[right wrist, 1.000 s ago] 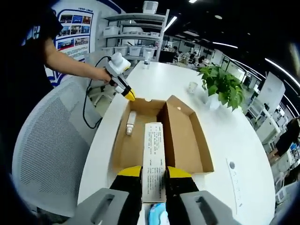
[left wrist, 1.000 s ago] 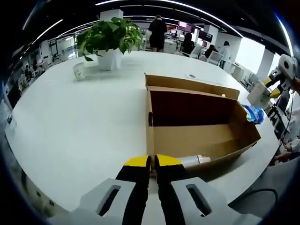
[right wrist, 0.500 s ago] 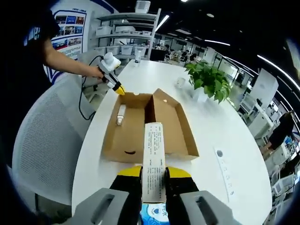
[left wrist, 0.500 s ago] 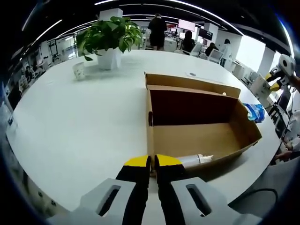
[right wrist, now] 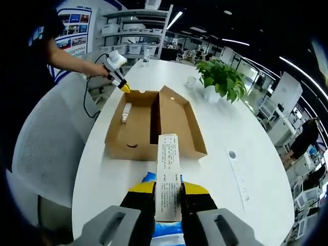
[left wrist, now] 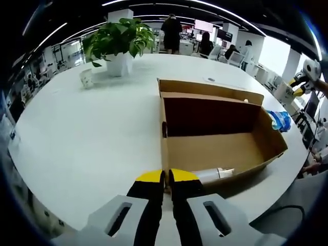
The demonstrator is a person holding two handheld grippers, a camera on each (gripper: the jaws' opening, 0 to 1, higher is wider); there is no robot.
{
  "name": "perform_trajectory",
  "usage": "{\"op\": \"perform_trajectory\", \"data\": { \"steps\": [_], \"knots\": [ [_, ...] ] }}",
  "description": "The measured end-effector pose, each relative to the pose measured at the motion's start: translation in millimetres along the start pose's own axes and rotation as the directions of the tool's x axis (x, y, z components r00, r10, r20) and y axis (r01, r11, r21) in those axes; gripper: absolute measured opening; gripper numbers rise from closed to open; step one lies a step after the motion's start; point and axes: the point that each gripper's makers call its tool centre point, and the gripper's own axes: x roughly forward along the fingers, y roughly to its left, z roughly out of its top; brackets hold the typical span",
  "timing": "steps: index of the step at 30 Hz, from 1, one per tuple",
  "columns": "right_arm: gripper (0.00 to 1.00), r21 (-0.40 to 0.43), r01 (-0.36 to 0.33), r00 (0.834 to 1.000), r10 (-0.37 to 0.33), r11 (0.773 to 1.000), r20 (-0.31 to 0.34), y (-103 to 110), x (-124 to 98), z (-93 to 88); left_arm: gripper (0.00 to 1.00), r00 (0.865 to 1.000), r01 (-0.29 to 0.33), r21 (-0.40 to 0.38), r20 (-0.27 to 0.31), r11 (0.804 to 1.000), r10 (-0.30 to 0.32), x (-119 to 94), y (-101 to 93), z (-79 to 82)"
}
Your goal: Operate the shoe box by opening the lid, removing the specified soft item, and placing it in the target area until the item is outside and the box remains undamaged.
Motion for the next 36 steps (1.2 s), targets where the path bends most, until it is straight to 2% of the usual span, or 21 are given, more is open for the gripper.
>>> {"op": "perform_trajectory", "data": {
  "steps": [17, 24, 36],
  "knots": [
    [0.14, 0.017, 0.015, 0.999, -0.015, 1.000, -0.049, -20.1, -11.5, -46.5, 0.02, 1.000, -0.003, 0.019, -0.011, 1.000, 0.003, 0.7, 0.7, 1.0],
    [0.14, 0.029, 0.030, 0.997, -0.028, 0.999, -0.071, -34.6, -16.4, -68.2, 0.02, 1.000, -0.005, 0.025, -0.016, 1.000, 0.006, 0.5, 0.8, 1.7],
    [0.14, 0.027, 0.025, 0.992, -0.022, 0.999, -0.120, -51.7, -14.1, -103.9, 0.02, 1.000, -0.003, 0.037, -0.023, 0.999, 0.004, 1.3, 2.0, 2.2]
  ]
}}
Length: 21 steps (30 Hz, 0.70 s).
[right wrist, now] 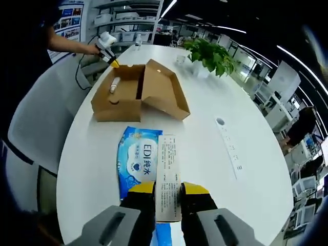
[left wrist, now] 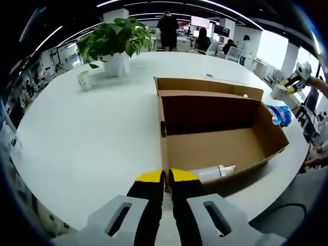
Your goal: Operate the shoe box by opening the lid, removing the specified soft item, and placing it in the target area until the item is outside and the box remains undamaged.
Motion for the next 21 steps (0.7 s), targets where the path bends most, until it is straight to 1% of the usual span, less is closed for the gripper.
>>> {"op": "perform_trajectory", "data": {
  "steps": [8, 11, 21],
  "knots": [
    [0.14, -0.007, -0.002, 1.000, 0.002, 1.000, -0.029, -9.7, 4.2, -21.6, 0.02, 1.000, -0.003, 0.004, -0.003, 1.000, 0.003, 0.8, 0.7, 0.1],
    [0.14, -0.004, -0.004, 0.999, 0.004, 1.000, -0.038, -15.3, 6.8, -33.6, 0.02, 1.000, -0.001, 0.006, -0.005, 1.000, 0.001, 1.0, 0.9, -0.1],
    [0.14, -0.001, -0.014, 0.997, 0.014, 1.000, -0.074, -18.6, 14.1, -56.1, 0.02, 1.000, -0.002, 0.005, -0.005, 1.000, 0.002, 1.7, 1.9, -0.4]
  ]
}}
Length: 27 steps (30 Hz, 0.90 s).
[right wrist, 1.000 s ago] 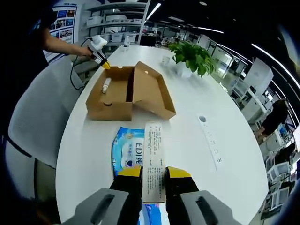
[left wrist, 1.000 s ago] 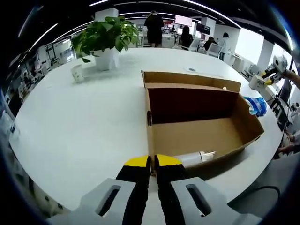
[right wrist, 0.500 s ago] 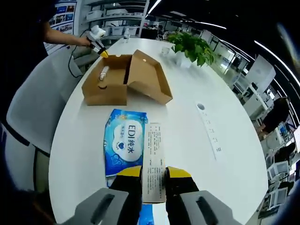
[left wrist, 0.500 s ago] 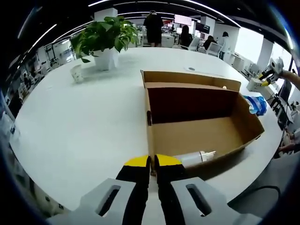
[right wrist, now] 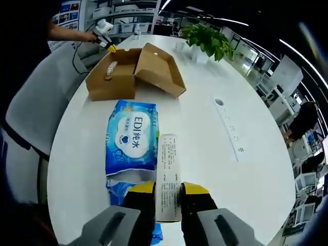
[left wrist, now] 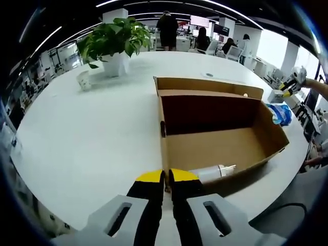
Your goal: Operate the shoe box by opening the lid, removing the specified soft item, and placing it in the target area until the item is outside and the box remains undamaged.
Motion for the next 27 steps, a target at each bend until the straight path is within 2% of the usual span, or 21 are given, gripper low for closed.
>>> {"op": "perform_trajectory", "data": {
  "steps": [14, 27],
  "knots": [
    [0.14, -0.015, -0.032, 0.998, 0.031, 0.999, -0.049, -5.1, 15.3, -27.3, 0.02, 1.000, -0.005, 0.002, -0.004, 1.000, 0.005, -0.2, -1.4, -0.1],
    [0.14, -0.010, -0.047, 0.994, 0.045, 0.999, -0.099, -8.6, 20.9, -53.0, 0.02, 1.000, -0.011, 0.009, -0.012, 1.000, 0.011, 1.4, -2.0, 1.0]
  ]
}}
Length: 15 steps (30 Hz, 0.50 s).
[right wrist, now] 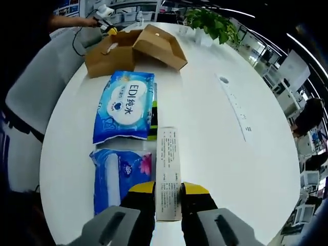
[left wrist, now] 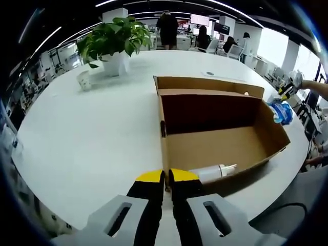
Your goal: Operate the shoe box by opening the lid, removing the specified soft item, and placing it in the target area until the item is outside and the box remains undamaged.
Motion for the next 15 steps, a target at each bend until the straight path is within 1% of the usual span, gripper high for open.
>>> {"op": "perform_trajectory", "data": {
  "steps": [9, 10, 15],
  "knots": [
    [0.14, -0.018, -0.013, 0.999, 0.012, 1.000, -0.048, 0.5, 3.3, -16.9, 0.02, 1.000, -0.004, 0.005, -0.007, 1.000, 0.004, -0.6, -1.4, -0.4],
    [0.14, -0.015, -0.013, 0.999, 0.012, 1.000, -0.038, -0.2, 2.3, -15.9, 0.02, 1.000, -0.004, 0.005, -0.007, 1.000, 0.004, -0.7, -1.4, -0.5],
    [0.14, -0.029, -0.010, 0.998, 0.009, 1.000, -0.056, -1.5, 1.1, -20.0, 0.02, 1.000, -0.004, 0.002, -0.006, 1.000, 0.004, -0.9, -1.3, -0.8]
  ]
}}
